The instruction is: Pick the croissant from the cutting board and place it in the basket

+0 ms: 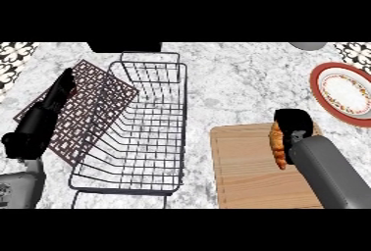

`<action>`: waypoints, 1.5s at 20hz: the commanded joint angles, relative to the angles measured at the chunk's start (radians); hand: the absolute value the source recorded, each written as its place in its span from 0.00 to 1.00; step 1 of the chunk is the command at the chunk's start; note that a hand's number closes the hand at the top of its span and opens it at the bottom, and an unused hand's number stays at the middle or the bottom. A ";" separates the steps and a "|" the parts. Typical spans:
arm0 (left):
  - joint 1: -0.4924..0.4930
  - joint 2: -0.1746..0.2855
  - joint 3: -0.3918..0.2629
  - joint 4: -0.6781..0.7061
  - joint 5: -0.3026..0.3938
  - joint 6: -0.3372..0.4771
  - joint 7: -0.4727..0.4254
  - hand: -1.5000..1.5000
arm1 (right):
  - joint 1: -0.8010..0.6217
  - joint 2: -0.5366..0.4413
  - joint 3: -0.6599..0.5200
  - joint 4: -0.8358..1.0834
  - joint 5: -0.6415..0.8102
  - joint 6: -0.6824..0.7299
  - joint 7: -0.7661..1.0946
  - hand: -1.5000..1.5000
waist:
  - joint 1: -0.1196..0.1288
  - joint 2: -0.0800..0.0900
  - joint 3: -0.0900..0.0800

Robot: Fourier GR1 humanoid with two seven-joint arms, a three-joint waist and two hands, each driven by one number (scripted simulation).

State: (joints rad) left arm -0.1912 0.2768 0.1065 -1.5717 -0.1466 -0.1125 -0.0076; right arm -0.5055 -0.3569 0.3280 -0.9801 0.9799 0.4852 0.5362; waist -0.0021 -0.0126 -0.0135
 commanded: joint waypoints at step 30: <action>-0.014 -0.017 0.001 -0.004 -0.008 -0.005 0.021 0.50 | -0.436 0.199 -0.256 -0.929 -0.598 -0.166 0.240 1.00 | 0.007 0.007 0.012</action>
State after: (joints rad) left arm -0.1821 0.2647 0.1114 -1.5600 -0.1562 -0.1172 -0.0213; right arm -0.7792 -0.2044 0.0661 -1.8937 0.4370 0.2634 0.6166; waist -0.0009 -0.0065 -0.0015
